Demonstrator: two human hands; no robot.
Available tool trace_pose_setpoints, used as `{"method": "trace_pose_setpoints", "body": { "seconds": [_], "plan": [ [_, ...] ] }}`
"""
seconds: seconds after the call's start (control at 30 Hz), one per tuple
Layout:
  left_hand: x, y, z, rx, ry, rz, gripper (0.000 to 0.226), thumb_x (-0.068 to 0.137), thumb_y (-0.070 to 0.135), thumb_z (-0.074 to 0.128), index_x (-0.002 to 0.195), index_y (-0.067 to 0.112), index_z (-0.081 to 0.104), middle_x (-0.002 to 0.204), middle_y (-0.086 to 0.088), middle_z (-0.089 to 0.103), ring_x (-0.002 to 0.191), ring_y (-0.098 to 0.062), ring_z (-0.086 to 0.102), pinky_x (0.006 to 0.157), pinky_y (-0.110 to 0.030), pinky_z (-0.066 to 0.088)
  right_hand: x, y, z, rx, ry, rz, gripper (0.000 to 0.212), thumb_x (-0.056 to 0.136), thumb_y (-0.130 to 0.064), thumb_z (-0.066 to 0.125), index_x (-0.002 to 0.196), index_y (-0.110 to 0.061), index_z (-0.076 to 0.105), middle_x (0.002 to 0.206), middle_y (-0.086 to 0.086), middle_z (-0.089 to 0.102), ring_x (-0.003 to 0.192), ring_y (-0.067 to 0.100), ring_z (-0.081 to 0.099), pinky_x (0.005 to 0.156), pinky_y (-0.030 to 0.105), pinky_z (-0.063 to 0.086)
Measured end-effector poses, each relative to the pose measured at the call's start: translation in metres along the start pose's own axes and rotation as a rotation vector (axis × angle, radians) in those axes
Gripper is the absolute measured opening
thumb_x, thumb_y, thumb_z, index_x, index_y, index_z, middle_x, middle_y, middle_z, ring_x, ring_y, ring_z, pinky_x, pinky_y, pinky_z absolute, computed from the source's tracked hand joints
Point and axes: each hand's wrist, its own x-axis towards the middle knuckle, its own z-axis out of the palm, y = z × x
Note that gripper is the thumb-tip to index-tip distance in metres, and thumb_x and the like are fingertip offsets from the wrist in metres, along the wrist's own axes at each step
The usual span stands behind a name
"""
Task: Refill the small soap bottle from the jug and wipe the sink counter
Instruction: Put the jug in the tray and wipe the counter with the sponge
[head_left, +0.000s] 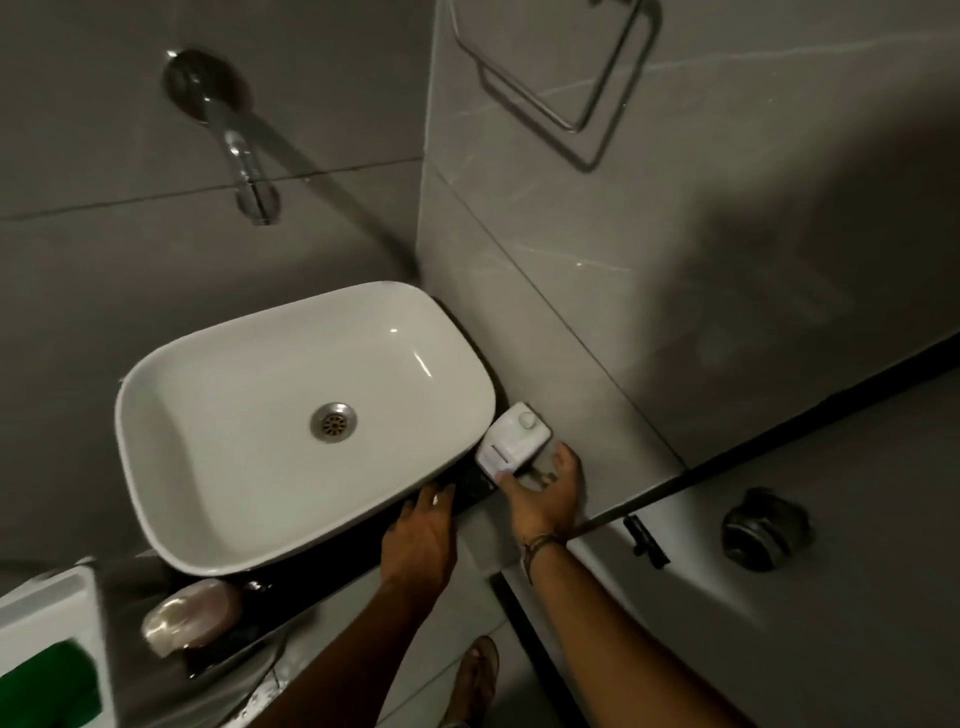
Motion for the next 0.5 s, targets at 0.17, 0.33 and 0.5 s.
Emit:
{"method": "trace_pose_setpoints", "body": {
  "seconds": [0.17, 0.33, 0.5],
  "plan": [
    [0.016, 0.015, 0.019, 0.258, -0.057, -0.024, 0.052, 0.104, 0.010, 0.049, 0.154, 0.025, 0.044, 0.154, -0.001, 0.048, 0.137, -0.027, 0.053, 0.093, -0.040, 0.059, 0.022, -0.001, 0.004, 0.021, -0.084, -0.031, 0.085, 0.059, 0.001, 0.092, 0.134, -0.023, 0.059, 0.129, -0.006, 0.065, 0.114, 0.013, 0.063, 0.072, 0.007, 0.055],
    [0.018, 0.019, 0.013, 0.150, -0.043, -0.047, 0.040, 0.100, 0.004, 0.056, 0.133, 0.023, 0.064, 0.138, -0.003, 0.061, 0.125, -0.030, 0.061, 0.086, -0.043, 0.061, 0.033, 0.000, 0.008, -0.022, -0.090, -0.003, 0.076, 0.061, -0.008, 0.095, 0.128, -0.022, 0.062, 0.127, -0.001, 0.069, 0.114, 0.019, 0.067, 0.091, 0.039, 0.061],
    [0.005, 0.041, -0.032, -0.676, 0.180, -0.244, 0.023, 0.087, 0.018, 0.086, 0.106, 0.025, 0.076, 0.106, 0.010, 0.078, 0.099, -0.009, 0.074, 0.085, -0.030, 0.059, 0.021, -0.005, -0.014, -0.105, -0.110, -0.050, 0.071, 0.059, -0.025, 0.096, 0.120, -0.039, 0.061, 0.120, -0.014, 0.070, 0.107, 0.003, 0.067, 0.082, 0.026, 0.061]
  ]
}}
